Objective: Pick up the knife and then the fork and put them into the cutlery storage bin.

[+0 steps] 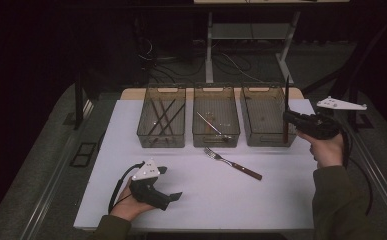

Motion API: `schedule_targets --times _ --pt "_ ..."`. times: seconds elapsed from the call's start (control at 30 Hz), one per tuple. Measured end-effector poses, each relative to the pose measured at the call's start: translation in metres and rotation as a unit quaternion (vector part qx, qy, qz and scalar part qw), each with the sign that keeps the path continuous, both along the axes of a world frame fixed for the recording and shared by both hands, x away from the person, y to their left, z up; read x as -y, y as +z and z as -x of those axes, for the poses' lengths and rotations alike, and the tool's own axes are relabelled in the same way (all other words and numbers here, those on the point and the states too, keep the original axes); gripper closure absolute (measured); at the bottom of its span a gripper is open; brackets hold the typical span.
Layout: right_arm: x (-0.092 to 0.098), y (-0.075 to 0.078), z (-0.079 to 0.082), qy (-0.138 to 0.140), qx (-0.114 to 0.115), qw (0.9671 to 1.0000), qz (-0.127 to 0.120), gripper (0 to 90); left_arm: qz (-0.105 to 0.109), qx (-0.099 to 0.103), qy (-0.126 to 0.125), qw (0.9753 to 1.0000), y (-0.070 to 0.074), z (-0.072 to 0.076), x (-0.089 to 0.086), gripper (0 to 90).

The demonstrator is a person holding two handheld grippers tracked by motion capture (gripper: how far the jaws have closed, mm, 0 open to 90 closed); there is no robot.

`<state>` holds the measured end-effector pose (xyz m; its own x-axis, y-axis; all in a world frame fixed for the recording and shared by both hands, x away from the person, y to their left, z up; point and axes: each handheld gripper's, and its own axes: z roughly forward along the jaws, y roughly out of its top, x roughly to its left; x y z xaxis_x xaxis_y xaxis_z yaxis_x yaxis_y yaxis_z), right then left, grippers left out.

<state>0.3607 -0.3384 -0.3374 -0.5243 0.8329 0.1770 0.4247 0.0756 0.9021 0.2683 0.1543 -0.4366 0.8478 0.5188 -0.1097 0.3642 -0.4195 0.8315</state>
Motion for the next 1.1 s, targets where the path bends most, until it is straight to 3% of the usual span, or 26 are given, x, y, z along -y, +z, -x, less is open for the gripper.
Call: schedule_targets --times 0.23,0.63,0.8,1.1 --pt "0.007 0.011 -0.015 -0.024 0.002 0.9997 0.006 76.8 0.001 0.001 -0.002 1.0 0.0 0.0 0.0 0.0" --pt "0.008 0.013 -0.046 -0.039 -0.011 0.9987 0.032 76.7 0.002 0.0 -0.003 1.0 0.0 0.001 0.001 0.0" --pt "0.009 0.004 -0.057 -0.051 -0.023 0.9977 0.037 76.8 0.007 -0.001 -0.001 1.0 0.0 0.001 0.002 0.0" --pt "0.006 -0.018 -0.072 -0.057 -0.058 0.9944 0.066 76.7 0.009 -0.002 -0.002 1.0 0.0 0.001 0.002 0.0"
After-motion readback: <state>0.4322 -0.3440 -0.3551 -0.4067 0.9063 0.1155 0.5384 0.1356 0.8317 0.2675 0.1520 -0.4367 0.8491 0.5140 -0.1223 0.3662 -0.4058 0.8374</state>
